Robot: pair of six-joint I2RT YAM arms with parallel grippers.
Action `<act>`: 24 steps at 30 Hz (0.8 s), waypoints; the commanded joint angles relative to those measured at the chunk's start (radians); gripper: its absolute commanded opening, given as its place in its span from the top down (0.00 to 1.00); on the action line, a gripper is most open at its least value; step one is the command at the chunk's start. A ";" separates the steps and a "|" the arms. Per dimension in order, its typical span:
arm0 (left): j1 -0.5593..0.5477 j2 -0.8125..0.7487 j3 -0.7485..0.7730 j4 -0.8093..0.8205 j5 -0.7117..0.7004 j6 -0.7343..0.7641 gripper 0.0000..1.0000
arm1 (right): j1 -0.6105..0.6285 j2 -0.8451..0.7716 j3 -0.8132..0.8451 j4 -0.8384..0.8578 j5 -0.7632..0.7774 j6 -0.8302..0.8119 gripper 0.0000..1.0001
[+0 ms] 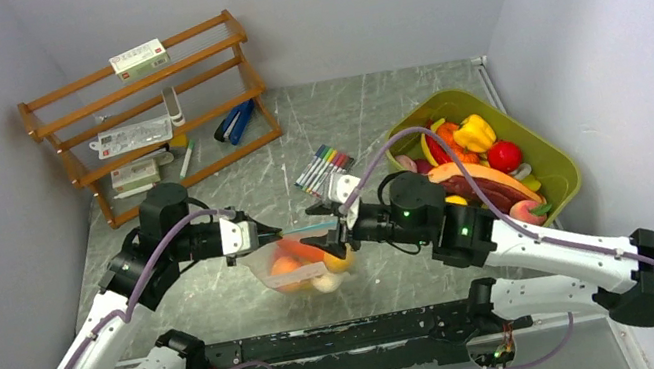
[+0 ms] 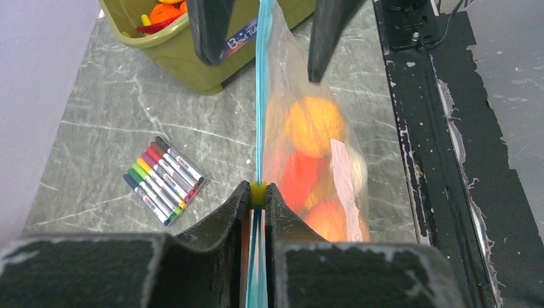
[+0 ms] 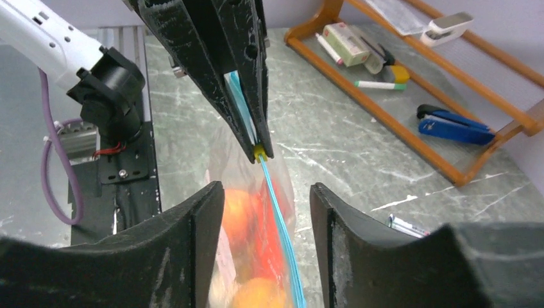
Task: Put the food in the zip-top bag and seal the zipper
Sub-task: Zip the zipper food storage bag at the center of the board.
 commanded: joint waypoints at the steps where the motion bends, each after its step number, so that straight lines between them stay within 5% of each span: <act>1: 0.001 0.006 0.050 -0.003 0.028 0.015 0.93 | 0.000 0.059 0.053 -0.073 -0.047 -0.051 0.51; 7: 0.001 0.021 0.074 -0.008 0.045 0.036 0.93 | 0.000 0.133 0.104 -0.108 -0.064 -0.076 0.55; 14: 0.001 0.068 0.116 -0.033 0.070 0.080 0.93 | 0.000 0.115 0.090 -0.092 -0.031 -0.091 0.76; 24: 0.001 0.081 0.112 -0.005 0.076 0.063 0.93 | 0.001 0.140 0.083 -0.116 -0.008 -0.135 0.74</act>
